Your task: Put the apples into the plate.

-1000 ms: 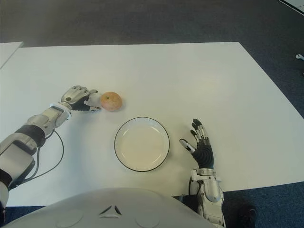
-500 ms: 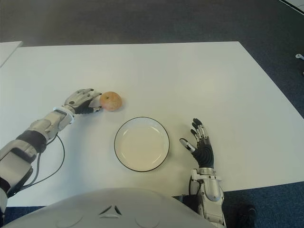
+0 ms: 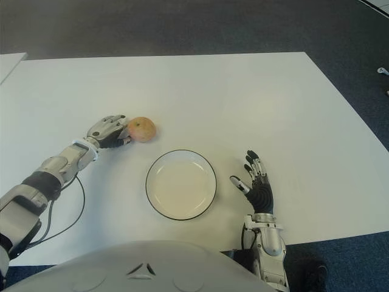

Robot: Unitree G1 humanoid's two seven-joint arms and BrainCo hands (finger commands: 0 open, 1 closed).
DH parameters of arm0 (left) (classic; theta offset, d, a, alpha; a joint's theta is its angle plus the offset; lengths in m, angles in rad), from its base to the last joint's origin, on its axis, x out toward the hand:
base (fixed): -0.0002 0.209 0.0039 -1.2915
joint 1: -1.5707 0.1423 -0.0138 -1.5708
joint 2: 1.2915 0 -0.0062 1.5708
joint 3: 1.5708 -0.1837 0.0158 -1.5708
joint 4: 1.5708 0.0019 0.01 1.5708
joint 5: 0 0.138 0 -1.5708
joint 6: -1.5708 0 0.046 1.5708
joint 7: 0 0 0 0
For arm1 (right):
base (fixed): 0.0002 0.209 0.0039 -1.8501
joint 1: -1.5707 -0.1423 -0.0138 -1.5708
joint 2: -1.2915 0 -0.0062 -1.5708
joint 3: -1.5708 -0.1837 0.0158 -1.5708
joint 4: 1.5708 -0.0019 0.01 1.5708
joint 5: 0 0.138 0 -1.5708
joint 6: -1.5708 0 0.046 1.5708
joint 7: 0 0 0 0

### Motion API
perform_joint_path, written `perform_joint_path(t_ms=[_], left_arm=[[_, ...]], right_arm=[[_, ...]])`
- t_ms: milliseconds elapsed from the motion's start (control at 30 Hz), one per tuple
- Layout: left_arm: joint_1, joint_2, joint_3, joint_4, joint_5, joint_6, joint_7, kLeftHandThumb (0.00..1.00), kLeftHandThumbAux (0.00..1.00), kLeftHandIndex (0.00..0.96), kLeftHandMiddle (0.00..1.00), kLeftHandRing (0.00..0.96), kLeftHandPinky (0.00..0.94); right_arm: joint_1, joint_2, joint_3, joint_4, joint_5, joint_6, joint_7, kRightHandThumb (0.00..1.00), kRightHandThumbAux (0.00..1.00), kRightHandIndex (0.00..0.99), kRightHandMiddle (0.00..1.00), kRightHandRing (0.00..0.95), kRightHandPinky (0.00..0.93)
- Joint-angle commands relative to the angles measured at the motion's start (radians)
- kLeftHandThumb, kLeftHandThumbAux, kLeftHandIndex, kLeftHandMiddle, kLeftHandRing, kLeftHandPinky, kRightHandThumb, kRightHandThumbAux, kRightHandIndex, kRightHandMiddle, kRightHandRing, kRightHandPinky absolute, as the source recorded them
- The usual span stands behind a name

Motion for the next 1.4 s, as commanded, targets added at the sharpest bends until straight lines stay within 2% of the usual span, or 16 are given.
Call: perform_joint_path(t_ms=[33, 367, 567, 1033, 1300, 1400], left_arm=[[0.018, -0.007, 0.009, -0.01, 0.001, 0.002, -0.019, 0.327, 0.176, 0.0, 0.0, 0.0, 0.0], [0.024, -0.005, 0.016, -0.024, -0.001, 0.002, -0.03, 0.331, 0.168, 0.0, 0.0, 0.0, 0.0], [0.025, -0.005, 0.02, -0.026, 0.0, 0.002, -0.034, 0.331, 0.165, 0.0, 0.0, 0.0, 0.0], [0.027, -0.007, 0.03, -0.035, 0.005, 0.034, -0.043, 0.334, 0.157, 0.0, 0.0, 0.0, 0.0], [0.026, 0.006, 0.042, -0.018, 0.001, 0.023, -0.033, 0.328, 0.172, 0.0, 0.0, 0.0, 0.0], [0.062, 0.098, 0.115, -0.115, -0.06, -0.013, -0.071, 0.327, 0.178, 0.0, 0.0, 0.0, 0.0]], right_arm=[[0.036, 0.015, 0.009, 0.09, -0.005, 0.096, -0.004, 0.171, 0.634, 0.066, 0.058, 0.027, 0.062], [0.031, 0.017, 0.01, 0.101, -0.012, 0.086, -0.011, 0.161, 0.633, 0.055, 0.051, 0.02, 0.046], [0.027, 0.019, 0.013, 0.107, -0.013, 0.089, -0.013, 0.169, 0.63, 0.06, 0.057, 0.028, 0.067], [0.025, 0.019, 0.02, 0.107, -0.017, 0.096, -0.012, 0.169, 0.643, 0.049, 0.051, 0.026, 0.058], [0.026, 0.023, 0.02, 0.113, -0.016, 0.084, -0.014, 0.171, 0.64, 0.055, 0.056, 0.032, 0.071], [0.024, 0.023, 0.019, 0.116, -0.016, 0.084, -0.013, 0.168, 0.641, 0.053, 0.057, 0.034, 0.068]])
